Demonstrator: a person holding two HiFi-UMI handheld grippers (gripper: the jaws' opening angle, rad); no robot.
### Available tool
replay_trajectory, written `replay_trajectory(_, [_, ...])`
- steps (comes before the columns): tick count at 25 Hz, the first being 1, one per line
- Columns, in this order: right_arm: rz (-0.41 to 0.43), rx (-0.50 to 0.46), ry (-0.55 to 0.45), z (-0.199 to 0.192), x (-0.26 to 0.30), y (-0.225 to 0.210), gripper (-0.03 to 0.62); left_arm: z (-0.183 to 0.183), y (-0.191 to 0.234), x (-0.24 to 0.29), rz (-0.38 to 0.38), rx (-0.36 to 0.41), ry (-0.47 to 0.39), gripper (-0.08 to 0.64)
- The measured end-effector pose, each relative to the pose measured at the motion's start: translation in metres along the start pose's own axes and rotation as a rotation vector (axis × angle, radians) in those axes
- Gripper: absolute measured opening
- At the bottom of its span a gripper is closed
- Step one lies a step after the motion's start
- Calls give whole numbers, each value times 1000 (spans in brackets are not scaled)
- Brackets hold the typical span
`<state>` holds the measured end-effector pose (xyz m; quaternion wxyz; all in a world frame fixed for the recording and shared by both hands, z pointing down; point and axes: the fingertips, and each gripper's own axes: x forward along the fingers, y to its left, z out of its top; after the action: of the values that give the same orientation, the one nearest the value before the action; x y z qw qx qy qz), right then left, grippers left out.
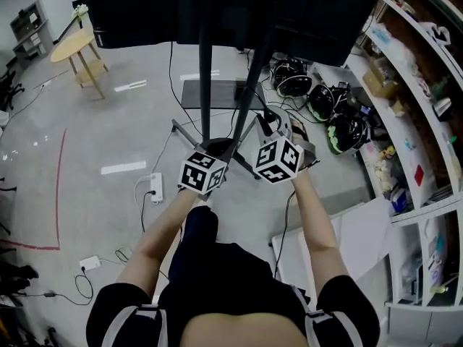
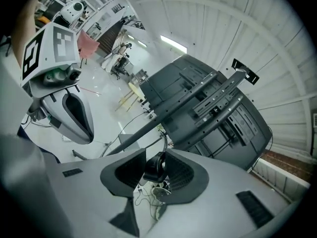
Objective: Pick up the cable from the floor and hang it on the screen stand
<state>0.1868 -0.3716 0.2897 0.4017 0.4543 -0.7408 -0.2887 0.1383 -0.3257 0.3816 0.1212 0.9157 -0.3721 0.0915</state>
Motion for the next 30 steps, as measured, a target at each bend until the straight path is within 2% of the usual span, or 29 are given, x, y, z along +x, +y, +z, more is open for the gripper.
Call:
replay_trajectory(3, [-36, -31, -22, 13, 7, -18, 123, 11, 9, 4, -2, 21, 7, 8])
replay_trajectory(6, [-47, -17, -44, 24, 17, -33, 118, 21, 17, 17, -13, 29, 3, 8])
replay_trajectory(10, [-126, -75, -54, 29, 33, -61, 117, 42, 20, 44, -43, 66, -18, 8])
replay_trajectory(13, [-156, -84, -70, 33, 44, -83, 117, 59, 25, 63, -66, 67, -37, 8])
replay_trajectory(17, [-203, -112, -98, 44, 60, -116, 117, 92, 45, 85, -74, 87, -65, 8])
replay_trajectory(21, [-232, -181, -123, 63, 75, -143, 117, 129, 65, 103, -84, 107, -103, 8])
replay_trajectory(26, [-291, -275, -162, 98, 87, -179, 117, 169, 84, 118, -113, 131, -156, 8])
replay_trajectory(30, [-337, -305, -202, 128, 84, -208, 117, 201, 94, 127, -142, 144, -209, 8])
